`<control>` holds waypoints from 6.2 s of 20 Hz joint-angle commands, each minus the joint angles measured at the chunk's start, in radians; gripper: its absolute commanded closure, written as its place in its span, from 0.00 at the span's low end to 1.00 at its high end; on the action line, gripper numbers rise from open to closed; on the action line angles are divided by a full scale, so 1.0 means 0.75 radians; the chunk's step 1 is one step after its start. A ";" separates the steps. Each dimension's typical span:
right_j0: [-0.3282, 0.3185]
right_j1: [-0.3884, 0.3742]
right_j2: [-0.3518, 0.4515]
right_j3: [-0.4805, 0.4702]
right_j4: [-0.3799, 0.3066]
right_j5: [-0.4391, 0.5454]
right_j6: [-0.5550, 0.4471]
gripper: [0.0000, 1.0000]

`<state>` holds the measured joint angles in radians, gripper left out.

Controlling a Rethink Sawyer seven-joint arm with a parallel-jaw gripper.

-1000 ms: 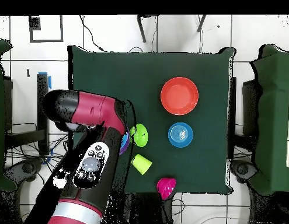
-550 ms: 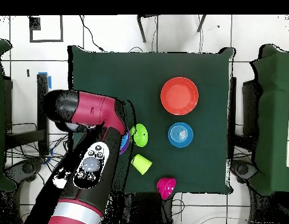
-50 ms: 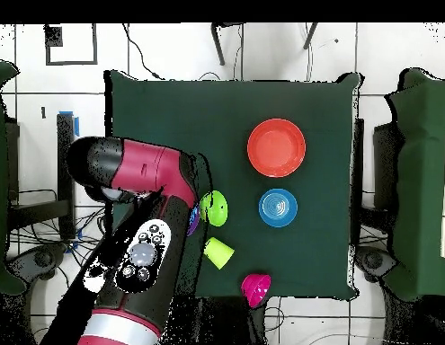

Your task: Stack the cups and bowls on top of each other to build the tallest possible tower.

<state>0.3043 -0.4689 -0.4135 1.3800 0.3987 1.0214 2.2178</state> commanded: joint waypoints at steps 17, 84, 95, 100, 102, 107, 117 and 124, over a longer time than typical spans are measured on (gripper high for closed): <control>-0.191 -0.169 0.142 -0.027 -0.076 0.297 0.024 0.00; -0.630 0.029 0.403 -0.034 -0.605 -0.281 -0.250 0.00; -0.737 0.137 0.495 -0.149 -0.722 -0.348 -0.319 0.00; -0.761 0.187 0.522 -0.181 -0.777 -0.396 -0.301 0.00; -0.776 0.201 0.536 -0.182 -0.797 -0.422 -0.298 0.00; -0.807 0.219 0.574 -0.190 -0.832 -0.436 -0.304 0.00; -0.819 0.186 0.620 -0.193 -0.845 -0.341 -0.278 0.00; -0.850 0.211 0.678 -0.267 -0.852 -0.292 -0.358 0.00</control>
<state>-0.3090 -0.3281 -0.0580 1.2656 -0.1680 0.7639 2.2174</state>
